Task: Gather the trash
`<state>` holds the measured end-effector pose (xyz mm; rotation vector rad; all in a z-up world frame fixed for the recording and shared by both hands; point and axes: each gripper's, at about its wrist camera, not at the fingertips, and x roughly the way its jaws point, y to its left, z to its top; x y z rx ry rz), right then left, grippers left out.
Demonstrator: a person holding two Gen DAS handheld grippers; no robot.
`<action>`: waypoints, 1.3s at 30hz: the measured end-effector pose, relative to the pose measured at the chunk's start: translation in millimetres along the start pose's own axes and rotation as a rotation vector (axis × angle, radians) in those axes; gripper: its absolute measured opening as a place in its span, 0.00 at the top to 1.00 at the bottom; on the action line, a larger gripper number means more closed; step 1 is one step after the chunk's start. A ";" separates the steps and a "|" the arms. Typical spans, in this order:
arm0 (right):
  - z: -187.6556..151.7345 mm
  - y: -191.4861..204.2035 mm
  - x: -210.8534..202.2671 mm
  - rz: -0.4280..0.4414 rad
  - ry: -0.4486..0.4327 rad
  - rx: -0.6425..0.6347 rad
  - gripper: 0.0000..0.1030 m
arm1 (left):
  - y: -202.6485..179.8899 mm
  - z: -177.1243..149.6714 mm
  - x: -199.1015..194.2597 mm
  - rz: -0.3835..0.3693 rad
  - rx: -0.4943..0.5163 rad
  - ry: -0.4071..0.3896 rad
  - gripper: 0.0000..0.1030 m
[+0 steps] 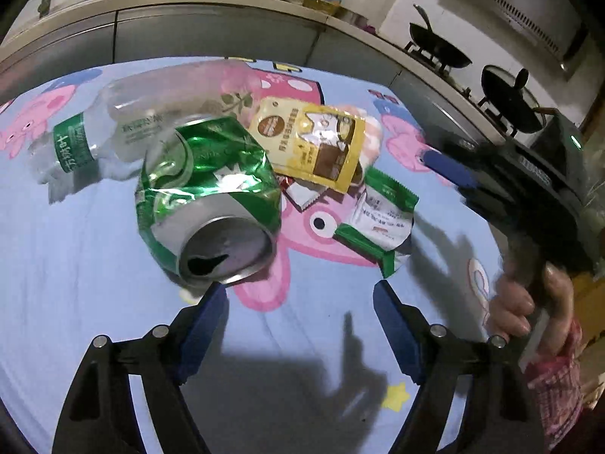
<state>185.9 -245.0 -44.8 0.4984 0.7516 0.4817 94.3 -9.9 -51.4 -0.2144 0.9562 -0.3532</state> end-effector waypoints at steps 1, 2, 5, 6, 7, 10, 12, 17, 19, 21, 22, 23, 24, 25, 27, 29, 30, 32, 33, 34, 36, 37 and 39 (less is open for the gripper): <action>3.6 4.1 9.2 -0.001 0.012 0.000 0.61 | -0.4 -1.0 -2.6 -0.002 0.009 -0.008 0.23; 6.9 8.9 21.1 0.003 0.029 0.003 0.61 | -0.6 -2.0 -4.3 0.000 0.015 -0.012 0.23; 14.4 18.9 46.5 -0.003 0.068 -0.003 0.61 | 1.5 -6.6 -10.5 0.000 0.024 -0.021 0.23; 16.5 22.0 54.2 -0.007 0.082 -0.003 0.62 | 2.4 -7.5 -11.7 -0.001 0.022 -0.024 0.23; 16.0 25.0 60.9 -0.001 0.100 0.000 0.81 | 2.1 -8.1 -11.9 -0.002 0.019 -0.027 0.23; 9.6 36.3 61.2 0.021 0.120 -0.012 0.99 | 6.3 -10.8 -14.2 -0.006 0.008 -0.031 0.23; 6.6 48.3 42.9 0.041 0.082 -0.043 0.99 | 7.5 -11.0 -12.5 -0.009 0.003 -0.028 0.23; 4.4 57.8 -24.7 0.073 -0.058 -0.067 0.99 | 3.1 -12.7 -9.6 -0.024 0.006 -0.024 0.23; -0.4 50.0 -57.1 0.063 -0.120 -0.053 0.99 | -0.1 -13.0 -6.7 -0.030 0.019 -0.020 0.23; -5.9 34.6 -82.2 0.052 -0.160 -0.012 0.99 | -4.7 -14.3 -4.0 -0.033 0.028 -0.014 0.23; -9.9 23.5 -93.9 0.048 -0.176 0.019 0.99 | -7.3 -14.8 -2.2 -0.036 0.032 -0.009 0.23; -15.4 12.4 -103.8 0.043 -0.189 0.056 0.99 | -9.4 -15.0 -0.8 -0.038 0.035 -0.005 0.23; -21.4 -0.3 -112.6 0.041 -0.196 0.099 0.99 | -11.4 -15.5 0.6 -0.040 0.038 -0.001 0.23; -28.1 -13.5 -118.6 0.041 -0.195 0.143 0.99 | -13.8 -16.6 1.7 -0.041 0.042 0.004 0.23; -41.2 -39.3 -124.8 0.038 -0.176 0.226 0.99 | -17.3 -17.8 4.6 -0.044 0.050 0.013 0.23; -53.3 -60.8 -125.8 0.015 -0.158 0.286 0.99 | -20.8 -19.1 5.9 -0.045 0.058 0.018 0.23; -59.5 -70.4 -125.9 0.002 -0.147 0.314 0.99 | -21.9 -19.5 6.5 -0.046 0.061 0.020 0.23; -72.0 -89.6 -125.3 -0.015 -0.131 0.383 0.99 | -25.6 -19.7 7.7 -0.043 0.067 0.024 0.23; -76.3 -96.3 -125.4 -0.020 -0.128 0.407 0.99 | -26.6 -20.5 8.0 -0.041 0.069 0.026 0.23; -80.5 -101.6 -125.9 -0.029 -0.128 0.425 0.99 | -27.2 -21.0 8.5 -0.039 0.070 0.029 0.23; -86.2 -105.7 -126.6 -0.057 -0.133 0.432 0.99 | -27.1 -19.8 10.0 -0.037 0.066 0.033 0.23; -88.7 -106.3 -127.1 -0.069 -0.134 0.429 0.98 | -27.1 -20.2 10.4 -0.036 0.065 0.035 0.23; -90.9 -107.4 -126.9 -0.093 -0.135 0.422 0.96 | -27.7 -20.3 11.5 -0.034 0.062 0.039 0.23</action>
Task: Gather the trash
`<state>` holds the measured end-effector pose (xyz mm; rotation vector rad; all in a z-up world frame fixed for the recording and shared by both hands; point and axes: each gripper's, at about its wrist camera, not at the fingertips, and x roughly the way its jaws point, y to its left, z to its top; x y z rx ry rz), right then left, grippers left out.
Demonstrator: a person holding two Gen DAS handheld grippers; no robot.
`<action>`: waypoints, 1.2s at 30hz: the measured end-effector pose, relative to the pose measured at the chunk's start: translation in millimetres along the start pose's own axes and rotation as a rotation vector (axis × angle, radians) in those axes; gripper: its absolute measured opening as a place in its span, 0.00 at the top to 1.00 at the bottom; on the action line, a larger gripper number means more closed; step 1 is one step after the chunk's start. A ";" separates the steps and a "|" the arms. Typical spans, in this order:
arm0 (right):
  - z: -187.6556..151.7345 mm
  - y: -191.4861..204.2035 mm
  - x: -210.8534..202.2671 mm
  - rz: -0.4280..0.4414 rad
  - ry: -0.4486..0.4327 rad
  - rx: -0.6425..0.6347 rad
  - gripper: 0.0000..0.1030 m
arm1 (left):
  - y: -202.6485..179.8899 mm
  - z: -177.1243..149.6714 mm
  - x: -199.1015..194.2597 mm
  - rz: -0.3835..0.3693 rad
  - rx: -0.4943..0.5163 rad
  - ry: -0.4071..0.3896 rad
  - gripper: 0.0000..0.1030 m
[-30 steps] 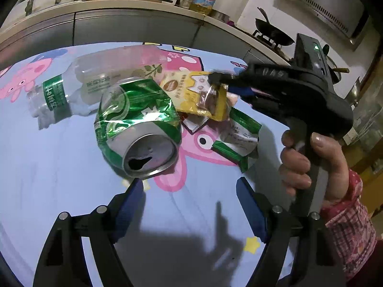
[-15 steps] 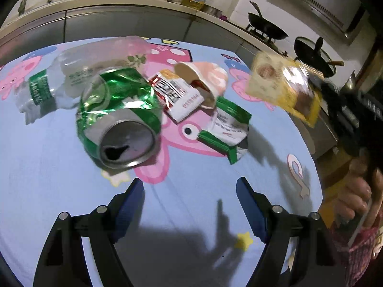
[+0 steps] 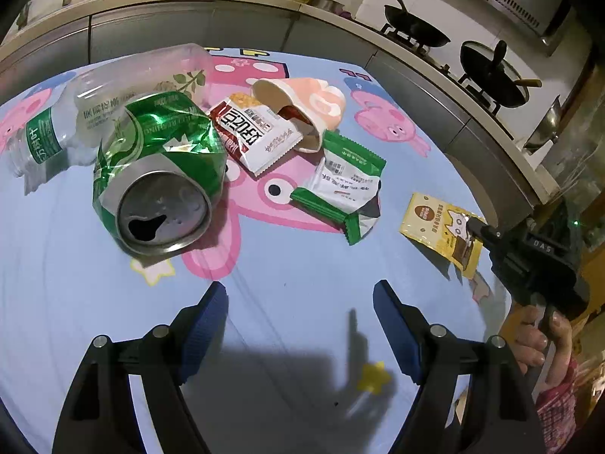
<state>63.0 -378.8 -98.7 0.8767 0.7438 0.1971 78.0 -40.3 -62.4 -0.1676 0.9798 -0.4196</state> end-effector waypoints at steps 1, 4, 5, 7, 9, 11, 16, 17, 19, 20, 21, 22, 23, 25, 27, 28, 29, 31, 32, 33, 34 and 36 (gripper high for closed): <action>-0.1 -1.8 0.2 -0.008 -0.002 0.003 0.96 | 0.0 -0.1 0.1 0.000 0.000 0.001 0.23; 2.3 -7.8 -0.3 -0.019 -0.001 0.010 0.93 | -2.0 -0.3 0.8 0.004 0.004 0.004 0.23; 2.0 -8.4 -0.2 -0.024 0.001 0.012 0.92 | -1.5 -0.8 0.7 0.005 0.004 0.006 0.23; 2.1 -9.1 0.6 -0.031 0.006 0.010 0.90 | -0.7 -0.5 1.2 0.006 0.001 0.009 0.23; 1.6 -8.0 -0.1 -0.043 0.004 -0.003 0.86 | 0.1 0.4 1.9 0.006 0.000 0.010 0.23; 0.9 -5.3 -2.5 -0.064 -0.009 -0.021 0.74 | 0.2 0.7 1.9 0.005 0.002 0.010 0.23; 0.2 9.1 -13.5 -0.111 -0.065 -0.108 0.61 | -2.1 6.5 2.6 0.005 0.011 -0.002 0.21; -0.3 10.8 -14.2 -0.115 -0.068 -0.120 0.61 | -4.0 9.6 3.2 0.005 0.017 -0.005 0.21; -2.8 14.7 -16.7 -0.127 -0.076 -0.155 0.55 | -7.5 15.0 5.6 0.008 0.027 -0.012 0.19; -3.3 15.3 -16.9 -0.131 -0.077 -0.163 0.54 | -9.6 17.9 7.7 0.012 0.033 -0.015 0.19; -4.9 15.6 -17.1 -0.138 -0.077 -0.175 0.53 | -11.1 20.2 9.7 0.013 0.037 -0.015 0.19; -5.6 14.9 -16.9 -0.140 -0.074 -0.177 0.53 | -14.4 24.2 13.8 0.010 0.044 -0.010 0.19; -6.2 12.9 -16.0 -0.138 -0.067 -0.174 0.53 | -17.5 27.5 16.1 0.005 0.049 -0.007 0.19; -6.5 8.2 -14.3 -0.133 -0.053 -0.166 0.52 | -24.7 33.6 22.1 0.004 0.069 -0.007 0.19; -7.6 5.5 -14.0 -0.134 -0.046 -0.166 0.51 | -34.2 41.6 30.9 0.018 0.105 -0.012 0.18; -8.1 5.2 -13.6 -0.135 -0.044 -0.166 0.50 | -38.2 45.1 35.3 0.022 0.120 -0.011 0.18; -7.9 3.9 -14.0 -0.138 -0.045 -0.166 0.50 | -42.9 49.2 41.7 0.028 0.136 -0.008 0.18; -7.0 1.2 -15.4 -0.148 -0.052 -0.165 0.50 | -48.8 53.5 53.5 0.047 0.161 -0.001 0.18; -6.1 -0.8 -16.6 -0.152 -0.055 -0.164 0.50 | -50.5 55.2 61.3 0.061 0.171 0.009 0.18; -5.2 -3.1 -17.3 -0.151 -0.055 -0.158 0.50 | -51.1 55.6 66.5 0.075 0.176 0.008 0.19; -4.9 -5.0 -17.5 -0.149 -0.053 -0.154 0.49 | -54.0 54.6 66.9 0.077 0.191 -0.010 0.25; -4.8 -8.3 -16.0 -0.136 -0.041 -0.145 0.49 | -59.2 51.7 67.6 0.089 0.218 -0.014 0.44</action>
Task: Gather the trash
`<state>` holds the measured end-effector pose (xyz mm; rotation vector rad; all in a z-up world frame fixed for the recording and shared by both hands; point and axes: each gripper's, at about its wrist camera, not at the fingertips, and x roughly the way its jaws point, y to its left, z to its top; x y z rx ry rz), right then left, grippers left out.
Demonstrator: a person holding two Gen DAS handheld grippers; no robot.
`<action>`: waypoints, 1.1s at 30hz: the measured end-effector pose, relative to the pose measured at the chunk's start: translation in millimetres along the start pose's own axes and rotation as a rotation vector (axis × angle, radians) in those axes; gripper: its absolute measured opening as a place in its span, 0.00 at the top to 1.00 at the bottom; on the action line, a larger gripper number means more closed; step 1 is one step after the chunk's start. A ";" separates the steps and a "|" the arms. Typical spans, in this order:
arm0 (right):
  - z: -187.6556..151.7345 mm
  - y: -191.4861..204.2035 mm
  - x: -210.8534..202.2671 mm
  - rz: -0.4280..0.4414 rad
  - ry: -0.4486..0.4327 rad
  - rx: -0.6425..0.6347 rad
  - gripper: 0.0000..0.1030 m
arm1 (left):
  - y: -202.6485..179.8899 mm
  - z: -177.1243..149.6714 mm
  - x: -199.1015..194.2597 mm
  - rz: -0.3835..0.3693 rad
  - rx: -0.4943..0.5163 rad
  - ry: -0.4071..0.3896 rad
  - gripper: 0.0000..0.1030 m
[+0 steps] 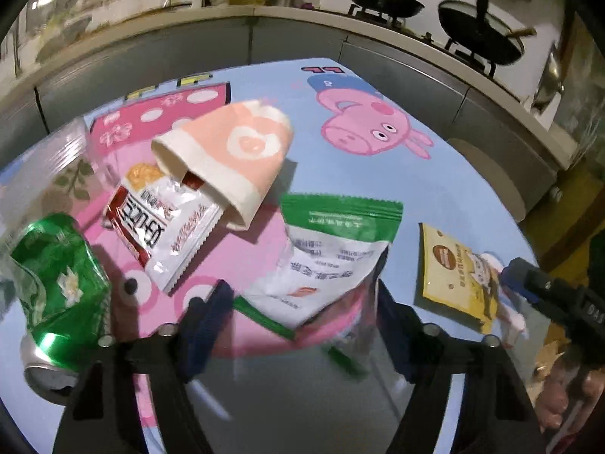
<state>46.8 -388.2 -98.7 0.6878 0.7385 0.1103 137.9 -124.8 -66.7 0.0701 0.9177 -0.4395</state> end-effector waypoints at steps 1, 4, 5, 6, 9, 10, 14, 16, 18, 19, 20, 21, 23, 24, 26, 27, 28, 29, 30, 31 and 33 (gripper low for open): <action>-1.4 -0.7 2.6 0.013 0.013 0.004 0.49 | -2.8 -2.4 -1.2 -0.001 0.012 -0.001 0.52; -7.4 5.5 8.7 0.040 0.028 -0.021 0.50 | -4.7 -9.8 -5.2 -0.036 0.016 0.009 0.82; -8.7 8.7 10.6 0.044 0.033 -0.033 0.50 | -4.4 -12.3 -4.5 -0.059 0.010 0.031 0.95; -9.8 10.8 12.1 0.049 0.036 -0.038 0.50 | -6.0 -13.8 -5.5 -0.063 0.002 0.030 0.95; -13.4 20.2 16.9 0.065 0.058 -0.067 0.50 | -6.2 -19.9 -11.0 -0.103 -0.025 0.040 0.95; -14.1 22.3 16.7 0.065 0.061 -0.078 0.50 | -6.3 -21.6 -13.7 -0.107 -0.027 0.039 0.95; -14.7 24.6 15.8 0.116 0.096 -0.086 0.50 | -2.1 -23.4 -24.9 -0.150 -0.060 0.031 0.95; -16.1 25.3 14.1 0.136 0.110 -0.095 0.50 | 0.3 -22.4 -28.6 -0.169 -0.079 0.030 0.95; -14.8 24.1 7.3 0.104 0.090 -0.120 0.50 | 1.9 -22.0 -32.1 -0.183 -0.093 0.028 0.95; -12.9 22.1 3.0 0.079 0.070 -0.128 0.50 | 2.9 -21.8 -34.8 -0.187 -0.098 0.025 0.95; -10.3 20.4 0.2 0.060 0.055 -0.133 0.49 | 3.5 -22.1 -36.9 -0.188 -0.100 0.023 0.95; -7.1 18.9 -3.2 0.038 0.039 -0.141 0.49 | 3.7 -22.5 -38.5 -0.190 -0.102 0.022 0.95; 4.2 19.6 -6.5 -0.007 0.009 -0.182 0.49 | 4.8 -23.6 -40.8 -0.196 -0.107 0.022 0.95; 7.7 21.0 -5.6 -0.010 0.008 -0.199 0.49 | 4.8 -24.1 -40.8 -0.200 -0.109 0.023 0.95; 18.2 24.9 4.9 -0.008 0.024 -0.250 0.49 | 4.7 -26.6 -40.0 -0.204 -0.113 0.031 0.95; 23.2 22.9 12.5 -0.004 0.042 -0.249 0.49 | 4.3 -27.6 -39.1 -0.205 -0.116 0.037 0.95; 26.8 21.2 23.0 0.007 0.075 -0.240 0.49 | 3.6 -28.5 -37.6 -0.208 -0.119 0.046 0.95; 26.4 21.8 29.9 0.017 0.097 -0.241 0.49 | 2.2 -29.0 -36.5 -0.212 -0.120 0.052 0.95; 22.8 25.6 36.8 0.016 0.110 -0.265 0.48 | 0.6 -29.4 -36.0 -0.214 -0.118 0.055 0.95; 19.2 30.8 37.0 -0.002 0.091 -0.300 0.41 | -2.2 -30.1 -35.3 -0.213 -0.110 0.059 0.95; 7.4 44.3 40.6 -0.014 0.095 -0.375 0.40 | -6.3 -31.2 -34.4 -0.213 -0.095 0.063 0.95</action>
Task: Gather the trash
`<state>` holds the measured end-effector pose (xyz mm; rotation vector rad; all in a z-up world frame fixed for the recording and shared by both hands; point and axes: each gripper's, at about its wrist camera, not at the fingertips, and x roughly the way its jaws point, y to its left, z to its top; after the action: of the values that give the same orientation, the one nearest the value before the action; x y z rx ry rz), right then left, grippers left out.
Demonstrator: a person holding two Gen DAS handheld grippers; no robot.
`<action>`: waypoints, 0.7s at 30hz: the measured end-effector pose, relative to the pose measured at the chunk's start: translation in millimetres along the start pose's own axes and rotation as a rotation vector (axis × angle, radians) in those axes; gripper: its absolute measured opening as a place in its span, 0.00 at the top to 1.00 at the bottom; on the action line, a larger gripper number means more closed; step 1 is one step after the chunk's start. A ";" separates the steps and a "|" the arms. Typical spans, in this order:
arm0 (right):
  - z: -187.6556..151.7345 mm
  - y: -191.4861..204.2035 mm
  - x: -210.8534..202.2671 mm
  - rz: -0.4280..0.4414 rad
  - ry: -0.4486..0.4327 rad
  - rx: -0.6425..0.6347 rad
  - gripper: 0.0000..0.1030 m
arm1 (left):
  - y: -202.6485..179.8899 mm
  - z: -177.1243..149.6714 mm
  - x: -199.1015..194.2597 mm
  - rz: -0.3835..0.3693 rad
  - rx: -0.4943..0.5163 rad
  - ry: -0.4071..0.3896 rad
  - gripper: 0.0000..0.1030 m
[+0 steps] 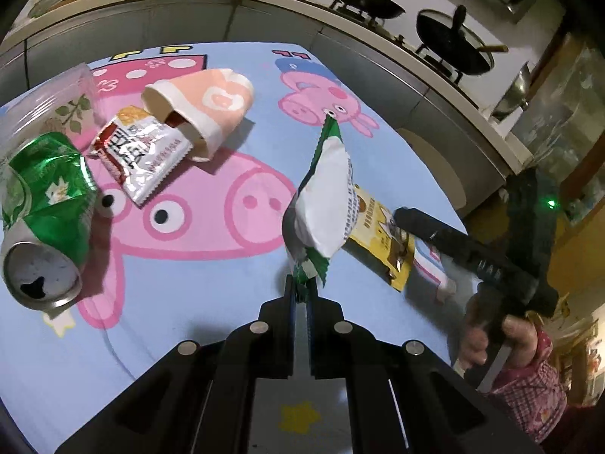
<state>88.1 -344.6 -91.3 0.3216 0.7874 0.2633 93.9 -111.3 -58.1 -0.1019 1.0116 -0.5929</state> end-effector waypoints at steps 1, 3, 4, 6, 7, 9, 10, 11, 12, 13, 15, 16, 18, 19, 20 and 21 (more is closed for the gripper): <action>-3.5 7.1 1.6 -0.001 -0.003 -0.016 0.40 | -1.4 -0.1 1.5 0.001 0.005 0.004 0.95; -13.4 22.5 2.9 -0.024 -0.014 -0.065 0.40 | -2.5 0.0 5.0 -0.002 0.007 0.012 0.95; -16.8 29.5 3.5 -0.051 -0.013 -0.097 0.45 | -2.3 0.1 6.2 -0.002 0.006 0.014 0.95; -21.0 38.4 5.2 -0.081 -0.005 -0.137 0.61 | -0.8 0.0 8.5 -0.001 0.000 0.019 0.95; -23.0 42.3 5.8 -0.105 -0.005 -0.159 0.78 | 0.2 0.3 9.0 -0.001 -0.005 0.019 0.95; -25.3 43.6 7.1 -0.109 0.003 -0.172 1.00 | 0.5 0.4 9.1 0.001 -0.008 0.019 0.95; -25.3 40.8 6.7 -0.095 0.002 -0.156 1.00 | 0.3 0.6 9.1 0.001 -0.007 0.018 0.95; -25.5 37.8 6.1 -0.091 -0.001 -0.142 1.00 | -0.3 1.3 8.8 0.003 -0.003 0.017 0.95; -25.2 35.4 5.8 -0.091 -0.005 -0.127 1.00 | -1.3 2.2 8.6 0.005 0.003 0.015 0.95; -25.7 33.4 4.8 -0.090 -0.009 -0.113 1.00 | -1.7 3.0 8.4 0.006 0.005 0.014 0.95; -24.3 26.2 -1.1 -0.080 -0.029 -0.066 1.00 | -3.0 5.7 7.6 0.002 0.007 0.010 0.95; -23.6 23.4 -3.6 -0.067 -0.038 -0.049 1.00 | -4.0 6.6 6.9 0.001 0.009 0.008 0.95; -20.8 18.2 -8.3 -0.031 -0.041 -0.017 0.99 | -5.0 8.1 5.3 0.002 0.014 0.001 0.95; -19.6 13.8 -8.2 -0.003 -0.029 0.010 0.95 | -4.3 8.6 5.3 0.003 0.013 0.000 0.95; -18.7 8.9 -6.6 0.029 -0.011 0.041 0.93 | -3.0 8.9 5.8 0.005 0.009 0.002 0.95; -18.1 4.8 -4.5 0.051 0.008 0.067 0.75 | -1.9 8.9 6.3 0.007 0.004 0.004 0.95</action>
<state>71.3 -338.4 -98.5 0.4045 0.7976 0.2868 102.9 -117.7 -57.4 -0.0937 1.0146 -0.5891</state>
